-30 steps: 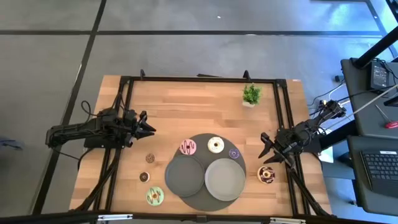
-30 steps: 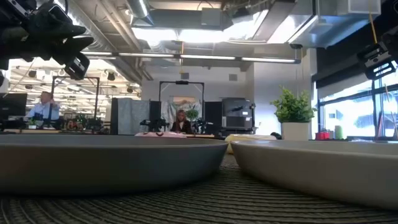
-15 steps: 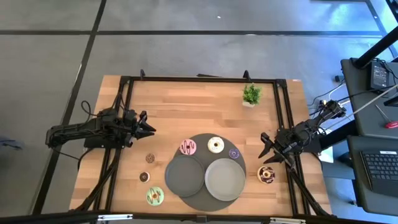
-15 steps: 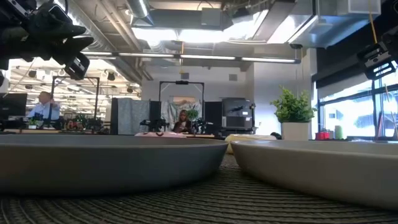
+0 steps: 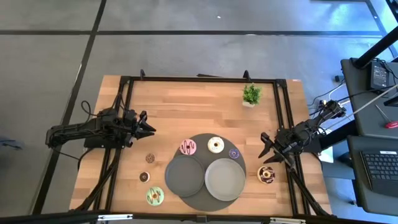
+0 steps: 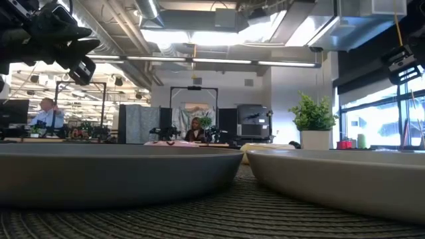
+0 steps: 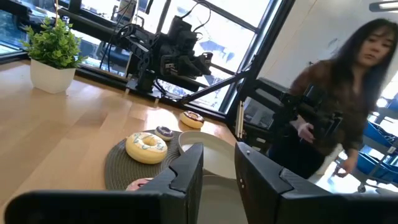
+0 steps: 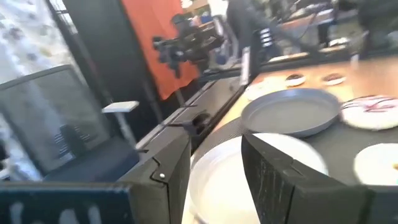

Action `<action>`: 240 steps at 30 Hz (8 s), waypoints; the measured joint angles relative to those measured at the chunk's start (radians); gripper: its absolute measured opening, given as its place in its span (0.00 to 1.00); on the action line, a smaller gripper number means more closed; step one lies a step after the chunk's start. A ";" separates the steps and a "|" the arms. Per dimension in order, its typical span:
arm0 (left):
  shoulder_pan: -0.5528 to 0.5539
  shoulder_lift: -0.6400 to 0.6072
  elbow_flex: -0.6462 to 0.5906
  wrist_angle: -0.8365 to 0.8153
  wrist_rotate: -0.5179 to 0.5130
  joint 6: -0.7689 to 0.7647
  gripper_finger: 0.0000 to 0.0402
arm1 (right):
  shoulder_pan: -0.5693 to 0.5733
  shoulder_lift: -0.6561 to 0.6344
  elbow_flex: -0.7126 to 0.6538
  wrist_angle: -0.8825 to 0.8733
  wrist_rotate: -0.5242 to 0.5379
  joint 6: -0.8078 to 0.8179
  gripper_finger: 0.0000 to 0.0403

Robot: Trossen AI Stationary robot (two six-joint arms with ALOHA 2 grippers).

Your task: Pick & Place donuts

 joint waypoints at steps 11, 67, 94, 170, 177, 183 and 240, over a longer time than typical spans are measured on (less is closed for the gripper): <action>0.000 0.000 0.000 0.000 0.000 0.000 0.22 | 0.000 0.000 0.000 0.085 0.383 -0.134 0.36; 0.000 0.000 0.000 0.008 -0.077 0.132 0.22 | -0.072 1.206 0.761 -0.984 -0.242 0.361 0.36; 0.000 0.000 0.000 0.008 -0.076 0.132 0.22 | 0.026 1.490 0.761 -0.908 -0.252 0.357 0.30; 0.000 0.002 0.007 0.176 -0.064 0.006 0.22 | -0.310 1.673 1.420 -1.098 -0.057 0.049 0.45; -0.043 0.146 0.145 0.042 -0.014 -0.009 0.22 | -0.340 1.386 1.289 -1.088 0.057 0.010 0.45; -0.134 0.434 0.354 -0.167 -0.015 0.018 0.22 | -0.374 1.144 1.062 -0.949 0.143 0.132 0.45; -0.454 1.333 0.594 -0.753 -0.106 -0.691 0.01 | -0.382 1.006 0.752 -0.507 0.075 0.064 0.45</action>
